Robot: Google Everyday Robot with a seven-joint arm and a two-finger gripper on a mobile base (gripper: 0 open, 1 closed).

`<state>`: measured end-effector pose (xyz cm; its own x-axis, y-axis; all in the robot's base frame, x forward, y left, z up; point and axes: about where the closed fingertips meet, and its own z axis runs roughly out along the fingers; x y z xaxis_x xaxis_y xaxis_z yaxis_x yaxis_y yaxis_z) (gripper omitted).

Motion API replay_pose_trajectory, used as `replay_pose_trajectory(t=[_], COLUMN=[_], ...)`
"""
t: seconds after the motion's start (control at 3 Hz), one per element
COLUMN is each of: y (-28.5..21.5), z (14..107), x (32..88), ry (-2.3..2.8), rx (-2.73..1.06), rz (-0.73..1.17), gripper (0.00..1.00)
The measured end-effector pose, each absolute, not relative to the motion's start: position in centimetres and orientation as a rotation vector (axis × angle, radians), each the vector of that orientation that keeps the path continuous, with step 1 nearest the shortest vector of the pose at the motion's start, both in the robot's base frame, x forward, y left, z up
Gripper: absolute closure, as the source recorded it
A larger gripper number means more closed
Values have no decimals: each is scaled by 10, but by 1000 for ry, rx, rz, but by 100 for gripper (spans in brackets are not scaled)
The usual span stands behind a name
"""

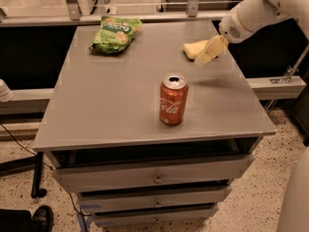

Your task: Move sponge near green rice chip bag

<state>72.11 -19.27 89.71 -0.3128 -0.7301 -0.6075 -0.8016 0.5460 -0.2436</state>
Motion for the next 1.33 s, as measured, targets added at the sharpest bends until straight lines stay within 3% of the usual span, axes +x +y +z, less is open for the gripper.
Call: replay_pose_trajectory(t=[1.0,1.33], y=[-206,-204], z=[839,836], x=[782,789], ry=[2230,2234], rx=[-977,-942], rz=[215,249], gripper=[0,18])
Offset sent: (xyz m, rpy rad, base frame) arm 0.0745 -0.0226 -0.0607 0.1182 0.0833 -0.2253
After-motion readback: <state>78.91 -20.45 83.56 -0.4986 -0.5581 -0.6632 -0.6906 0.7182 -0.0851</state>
